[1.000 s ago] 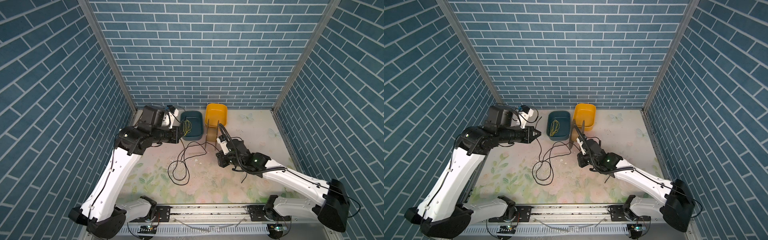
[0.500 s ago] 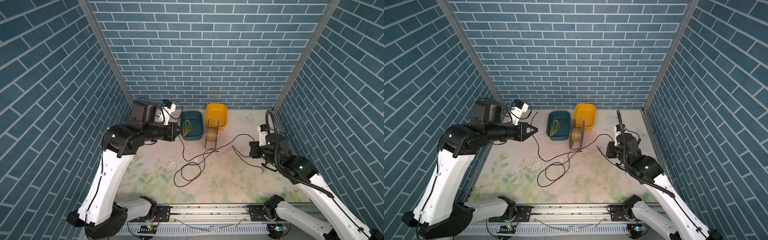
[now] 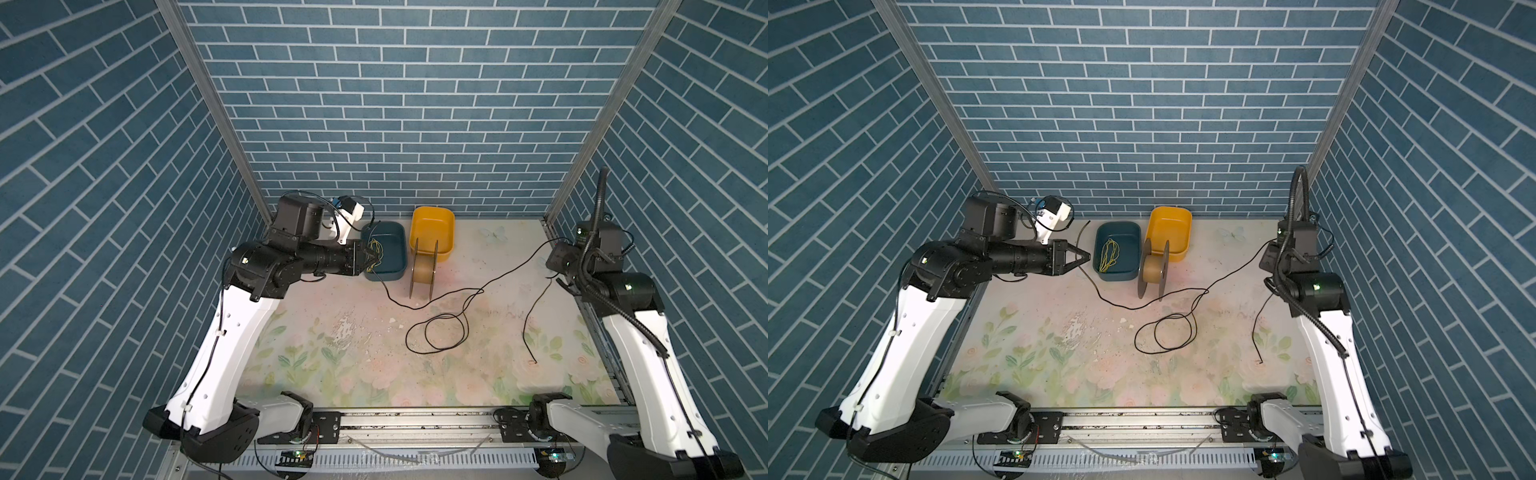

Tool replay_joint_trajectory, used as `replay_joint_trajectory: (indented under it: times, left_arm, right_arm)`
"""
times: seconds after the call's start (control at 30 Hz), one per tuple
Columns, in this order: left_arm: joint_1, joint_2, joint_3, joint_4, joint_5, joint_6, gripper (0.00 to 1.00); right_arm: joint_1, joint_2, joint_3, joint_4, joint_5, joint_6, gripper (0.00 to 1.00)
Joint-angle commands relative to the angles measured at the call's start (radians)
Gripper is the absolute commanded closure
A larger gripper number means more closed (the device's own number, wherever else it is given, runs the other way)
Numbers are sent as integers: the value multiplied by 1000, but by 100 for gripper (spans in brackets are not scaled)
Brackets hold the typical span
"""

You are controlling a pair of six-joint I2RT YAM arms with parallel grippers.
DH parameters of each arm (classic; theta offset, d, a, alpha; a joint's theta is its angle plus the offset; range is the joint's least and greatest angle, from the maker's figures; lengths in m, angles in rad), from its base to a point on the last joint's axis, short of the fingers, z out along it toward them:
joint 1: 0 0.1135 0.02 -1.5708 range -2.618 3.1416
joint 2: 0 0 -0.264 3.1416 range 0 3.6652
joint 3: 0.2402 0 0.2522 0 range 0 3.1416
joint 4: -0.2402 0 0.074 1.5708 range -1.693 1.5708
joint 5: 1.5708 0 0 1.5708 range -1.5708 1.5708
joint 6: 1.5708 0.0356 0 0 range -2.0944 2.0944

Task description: Wrap the cables

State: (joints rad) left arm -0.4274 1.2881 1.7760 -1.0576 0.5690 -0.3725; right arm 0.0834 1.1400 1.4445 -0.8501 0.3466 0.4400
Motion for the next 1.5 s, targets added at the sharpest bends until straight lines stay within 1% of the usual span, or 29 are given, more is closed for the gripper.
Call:
replay_joint_trajectory:
  times: [0.0, 0.07, 0.17, 0.27, 0.37, 0.43, 0.53, 0.57, 0.6, 0.63, 0.67, 0.73, 0.83, 0.9, 1.07, 1.2, 1.3, 1.47]
  left_arm:
    - [6, 6, -46, 100, 45, -44, 100]
    - [0, 4, -86, 172, 50, -86, 100]
    - [-27, 9, -125, 251, 20, -127, 100]
    - [-65, 32, -134, 291, -21, -149, 100]
    - [-94, 32, -205, 413, -53, -221, 100]
    - [-115, 39, -234, 474, -80, -257, 100]
    - [-145, 58, -238, 513, -138, -282, 100]
    - [-155, 63, -240, 527, -159, -290, 100]
    - [-166, 69, -246, 548, -179, -297, 100]
    - [-177, 76, -248, 566, -198, -304, 100]
    - [-185, 83, -249, 580, -210, -309, 100]
    - [-196, 109, -238, 591, -229, -315, 100]
    - [-212, 144, -222, 600, -257, -320, 100]
    - [-221, 162, -220, 614, -266, -325, 100]
    - [-240, 207, -203, 626, -295, -328, 100]
    - [-253, 236, -185, 643, -306, -337, 100]
    - [-261, 252, -174, 651, -314, -344, 100]
    - [-268, 264, -172, 663, -330, -358, 100]
  right_arm:
    - [-85, 106, 86, 14, -49, -16, 100]
    - [-107, 180, 118, 37, -99, -19, 100]
    - [-109, 281, 140, 85, -196, -23, 100]
    - [-109, 334, 92, 164, -295, -22, 100]
    - [-106, 365, 25, 234, -381, -26, 100]
    - [-106, 378, -22, 275, -420, -25, 96]
    - [-101, 381, -70, 301, -428, -34, 87]
    - [-98, 380, -83, 305, -428, -39, 80]
    - [-89, 379, -91, 302, -470, -46, 68]
    - [-79, 378, -96, 292, -485, -54, 57]
    - [-67, 373, -104, 283, -489, -63, 51]
    - [-28, 340, -128, 267, -453, -77, 40]
    - [31, 254, -200, 304, -451, -84, 29]
    - [74, 191, -249, 339, -462, -84, 25]
    - [197, 26, -373, 472, -508, -83, 20]
    - [289, -72, -458, 608, -567, -75, 23]
    - [366, -87, -504, 705, -578, -111, 26]
    - [467, -57, -581, 856, -564, -155, 33]
